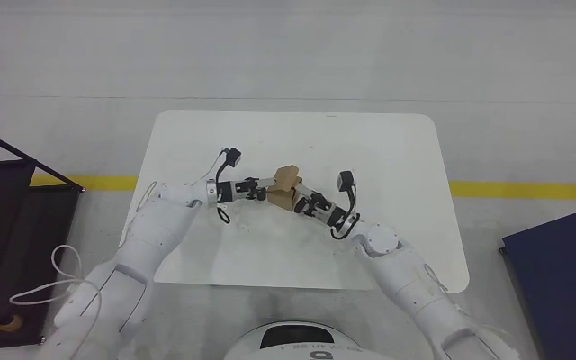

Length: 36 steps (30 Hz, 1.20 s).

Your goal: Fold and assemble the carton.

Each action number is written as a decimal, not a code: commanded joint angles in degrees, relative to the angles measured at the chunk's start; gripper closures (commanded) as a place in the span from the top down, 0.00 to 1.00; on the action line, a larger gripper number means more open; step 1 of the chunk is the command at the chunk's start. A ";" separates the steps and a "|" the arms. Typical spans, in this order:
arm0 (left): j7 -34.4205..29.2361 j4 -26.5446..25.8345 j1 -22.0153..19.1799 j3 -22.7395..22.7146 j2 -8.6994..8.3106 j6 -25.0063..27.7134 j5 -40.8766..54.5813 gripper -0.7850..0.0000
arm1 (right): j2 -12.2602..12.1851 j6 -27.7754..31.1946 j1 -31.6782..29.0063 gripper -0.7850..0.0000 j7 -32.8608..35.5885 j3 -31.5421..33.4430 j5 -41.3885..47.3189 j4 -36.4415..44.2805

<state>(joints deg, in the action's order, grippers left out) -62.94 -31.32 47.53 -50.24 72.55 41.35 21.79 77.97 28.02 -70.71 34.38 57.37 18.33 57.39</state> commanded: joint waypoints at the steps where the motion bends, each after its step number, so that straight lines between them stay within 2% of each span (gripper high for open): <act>1: 0.36 0.77 -0.46 0.66 0.38 0.35 0.01 0.92 | -0.04 0.12 -0.04 0.91 -0.12 0.18 -0.11 0.28; 7: 0.45 2.83 -1.72 1.65 1.31 0.44 1.36 0.83 | -0.15 -0.74 0.02 0.91 -0.70 0.44 -1.32 1.05; 11: 0.15 3.98 -2.34 2.18 1.73 0.14 1.80 0.81 | -0.14 -1.82 0.10 0.92 -1.00 0.42 -1.76 1.21; 36: -0.17 9.75 -5.55 4.40 4.37 -0.19 0.68 0.82 | -0.35 -1.23 -0.49 0.92 -1.80 1.26 -3.51 1.73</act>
<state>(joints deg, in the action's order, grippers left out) -63.07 -21.75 42.05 -45.87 76.86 41.21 22.52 77.63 27.26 -71.29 32.68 58.63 15.06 59.14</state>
